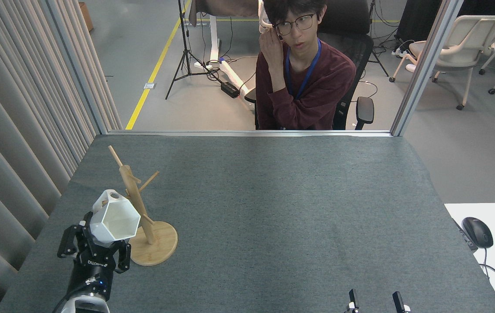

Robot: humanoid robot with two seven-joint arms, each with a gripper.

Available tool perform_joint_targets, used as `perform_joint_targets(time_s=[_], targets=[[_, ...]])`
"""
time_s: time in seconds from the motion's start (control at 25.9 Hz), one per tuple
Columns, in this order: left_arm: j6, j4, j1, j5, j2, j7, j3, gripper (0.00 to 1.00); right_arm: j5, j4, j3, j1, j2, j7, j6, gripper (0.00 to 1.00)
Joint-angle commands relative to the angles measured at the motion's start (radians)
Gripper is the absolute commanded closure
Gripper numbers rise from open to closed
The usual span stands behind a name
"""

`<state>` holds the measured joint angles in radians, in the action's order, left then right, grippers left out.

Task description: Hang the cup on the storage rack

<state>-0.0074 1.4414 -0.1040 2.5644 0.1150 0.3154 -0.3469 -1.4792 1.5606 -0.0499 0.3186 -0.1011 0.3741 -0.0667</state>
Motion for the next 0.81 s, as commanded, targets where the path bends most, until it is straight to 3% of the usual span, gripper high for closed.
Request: perform_joint_targets(time_s=[0.0,0.04,0.12,0.46,0.66,0.77], targets=[[0.006,-0.019,-0.002,0.023,0.0,0.001,0.02,0.54,0.0,-0.001,-0.002,0.0,0.0,0.0,0.001,0.01],[0.007,-0.026,-0.003,0.023,0.0,0.001,0.02,0.45,0.0,-0.001,-0.002,0.0,0.0,0.0,0.001,0.01],[0.007,-0.033,-0.005,0.023,0.002,0.005,0.02,0.0,0.0,-0.008,-0.002,0.0,0.0,0.005,0.001,0.01],[0.007,-0.049,0.007,-0.016,-0.005,0.019,0.022,0.0,0.002,-0.03,-0.004,0.0,0.003,0.016,-0.001,0.01],[-0.002,-0.07,0.121,-0.187,-0.018,0.019,0.042,0.0,0.005,-0.036,-0.004,-0.001,0.001,0.02,-0.001,0.01],[-0.014,-0.059,0.228,-0.366,-0.04,0.019,0.088,0.0,0.005,-0.034,-0.004,-0.003,0.001,0.02,-0.001,0.01]])
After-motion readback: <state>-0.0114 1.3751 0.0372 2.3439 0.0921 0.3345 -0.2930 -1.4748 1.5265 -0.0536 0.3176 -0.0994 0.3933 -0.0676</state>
